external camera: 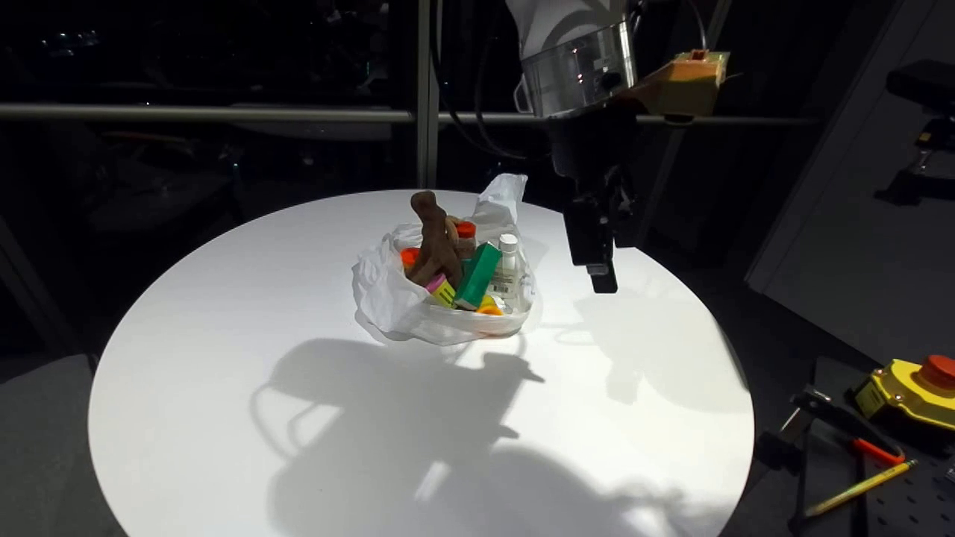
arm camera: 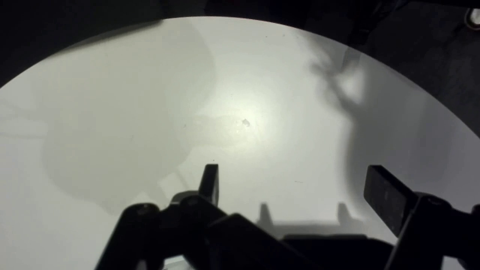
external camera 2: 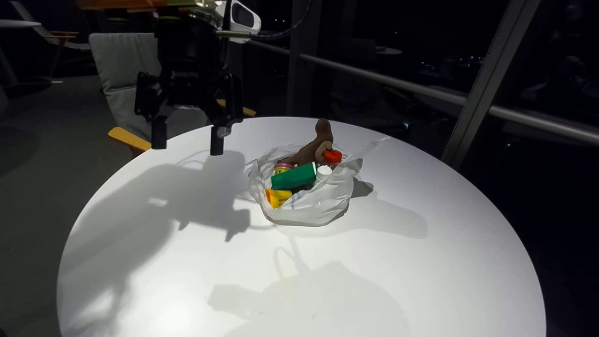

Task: Put the containers, reindeer toy and green block inside the white plastic bag

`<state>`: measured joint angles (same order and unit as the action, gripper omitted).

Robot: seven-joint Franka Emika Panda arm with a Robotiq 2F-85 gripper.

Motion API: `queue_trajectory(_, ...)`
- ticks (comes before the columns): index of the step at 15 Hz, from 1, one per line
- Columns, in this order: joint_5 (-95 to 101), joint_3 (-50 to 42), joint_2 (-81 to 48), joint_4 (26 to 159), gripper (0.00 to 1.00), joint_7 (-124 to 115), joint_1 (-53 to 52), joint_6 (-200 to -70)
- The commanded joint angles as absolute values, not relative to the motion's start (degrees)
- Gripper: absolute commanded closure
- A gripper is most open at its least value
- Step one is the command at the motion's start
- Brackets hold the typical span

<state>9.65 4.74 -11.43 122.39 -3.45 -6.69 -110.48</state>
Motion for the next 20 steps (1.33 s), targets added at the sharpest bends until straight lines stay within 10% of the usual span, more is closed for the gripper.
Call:
queue_trajectory(1, 17.1, 3.8, -16.3, 117.6, 0.0, 1.3, -6.3, -111.4)
queue_trajectory(20, 23.7, 0.4, -46.9, 88.3, 0.0, -19.2, -24.0, -131.0)
